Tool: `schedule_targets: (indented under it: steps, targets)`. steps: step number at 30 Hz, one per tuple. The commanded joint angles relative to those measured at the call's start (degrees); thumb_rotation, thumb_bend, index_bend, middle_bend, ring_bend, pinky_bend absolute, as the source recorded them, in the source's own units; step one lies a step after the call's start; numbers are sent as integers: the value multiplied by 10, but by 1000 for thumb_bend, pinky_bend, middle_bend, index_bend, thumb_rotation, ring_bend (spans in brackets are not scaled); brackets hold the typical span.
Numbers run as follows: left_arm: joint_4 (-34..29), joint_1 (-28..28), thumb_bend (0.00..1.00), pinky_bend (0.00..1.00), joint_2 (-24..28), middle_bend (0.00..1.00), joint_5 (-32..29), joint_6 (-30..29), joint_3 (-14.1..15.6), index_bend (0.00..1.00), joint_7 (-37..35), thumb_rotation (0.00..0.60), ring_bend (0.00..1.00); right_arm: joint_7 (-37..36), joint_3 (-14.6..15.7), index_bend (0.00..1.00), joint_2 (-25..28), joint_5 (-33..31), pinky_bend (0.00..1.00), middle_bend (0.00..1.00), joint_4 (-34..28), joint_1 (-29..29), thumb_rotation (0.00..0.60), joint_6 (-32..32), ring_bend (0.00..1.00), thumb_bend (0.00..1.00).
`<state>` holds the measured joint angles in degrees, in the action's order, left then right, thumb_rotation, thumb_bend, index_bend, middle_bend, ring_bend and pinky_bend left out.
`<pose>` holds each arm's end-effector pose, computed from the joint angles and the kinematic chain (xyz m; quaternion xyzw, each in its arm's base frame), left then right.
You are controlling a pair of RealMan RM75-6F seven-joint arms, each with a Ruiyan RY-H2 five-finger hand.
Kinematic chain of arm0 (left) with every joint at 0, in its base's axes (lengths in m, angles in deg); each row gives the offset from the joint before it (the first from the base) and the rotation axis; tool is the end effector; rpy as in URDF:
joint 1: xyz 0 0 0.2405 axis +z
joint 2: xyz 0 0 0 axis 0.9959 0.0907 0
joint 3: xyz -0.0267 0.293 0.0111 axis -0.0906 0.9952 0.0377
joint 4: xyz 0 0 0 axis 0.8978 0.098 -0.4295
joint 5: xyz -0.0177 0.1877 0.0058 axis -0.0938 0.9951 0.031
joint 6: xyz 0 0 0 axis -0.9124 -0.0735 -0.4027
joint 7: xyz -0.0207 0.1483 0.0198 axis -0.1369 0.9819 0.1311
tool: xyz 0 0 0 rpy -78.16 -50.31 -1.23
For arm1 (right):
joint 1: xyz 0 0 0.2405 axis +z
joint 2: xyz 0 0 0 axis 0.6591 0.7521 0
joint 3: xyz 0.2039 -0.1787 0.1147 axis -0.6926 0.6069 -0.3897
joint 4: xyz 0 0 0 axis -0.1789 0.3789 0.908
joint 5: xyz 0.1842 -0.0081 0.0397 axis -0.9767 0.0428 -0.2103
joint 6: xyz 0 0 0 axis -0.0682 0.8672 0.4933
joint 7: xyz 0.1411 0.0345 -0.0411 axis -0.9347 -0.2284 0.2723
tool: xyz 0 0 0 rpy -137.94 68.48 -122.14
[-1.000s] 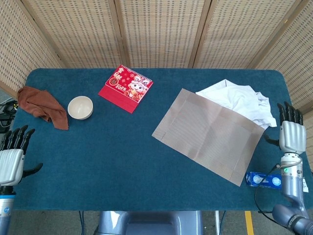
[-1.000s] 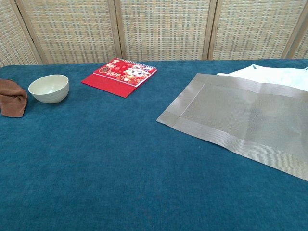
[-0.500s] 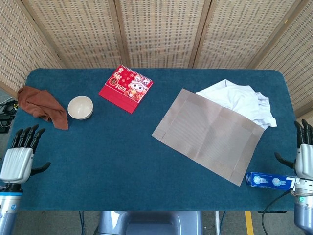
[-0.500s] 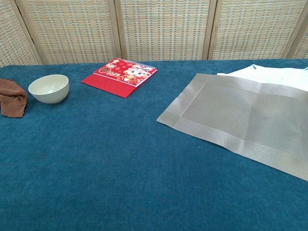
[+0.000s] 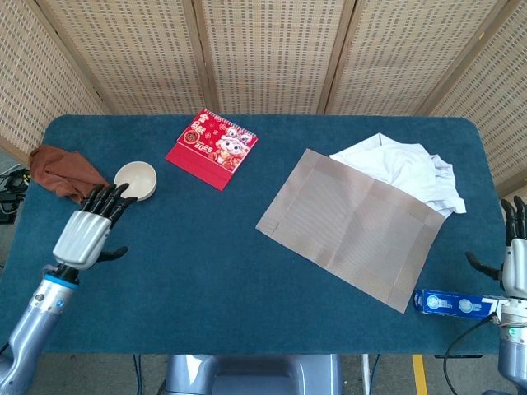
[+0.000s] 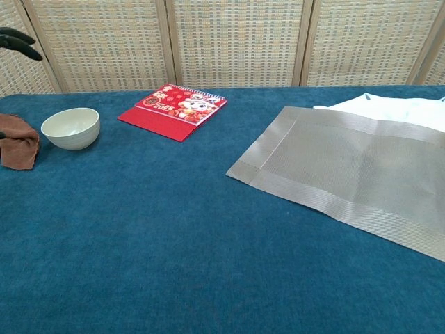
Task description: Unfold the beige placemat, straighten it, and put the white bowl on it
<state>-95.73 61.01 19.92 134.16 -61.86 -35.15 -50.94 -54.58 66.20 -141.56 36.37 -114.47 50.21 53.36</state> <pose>-0.2405 0.3015 0.1442 -0.7097 -0.2991 -0.4069 0.4913 -0.3723 -0.2468 0.2043 0.4629 -0.3736 0.4635 0.6567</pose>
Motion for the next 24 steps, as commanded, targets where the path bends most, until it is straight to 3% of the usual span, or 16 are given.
schedule_targets:
  steps: [1, 11, 24]
  targets:
    - [38, -47, 104, 0, -25, 0, 5, 44, -18, 160, -13, 600, 0, -6, -3, 62, 1, 0, 0, 0, 2, 0, 600, 0, 0, 296]
    - [176, -173, 123, 0, -142, 0, -6, 164, -29, 187, -27, 600, 0, -17, -13, 68, -2, -9, 0, 0, 25, 2, 600, -7, 0, 296]
    - [300, -272, 137, 0, -280, 0, -48, 241, -26, 204, 31, 600, 0, -42, -24, 73, -1, -25, 0, 0, 39, 2, 600, -24, 0, 295]
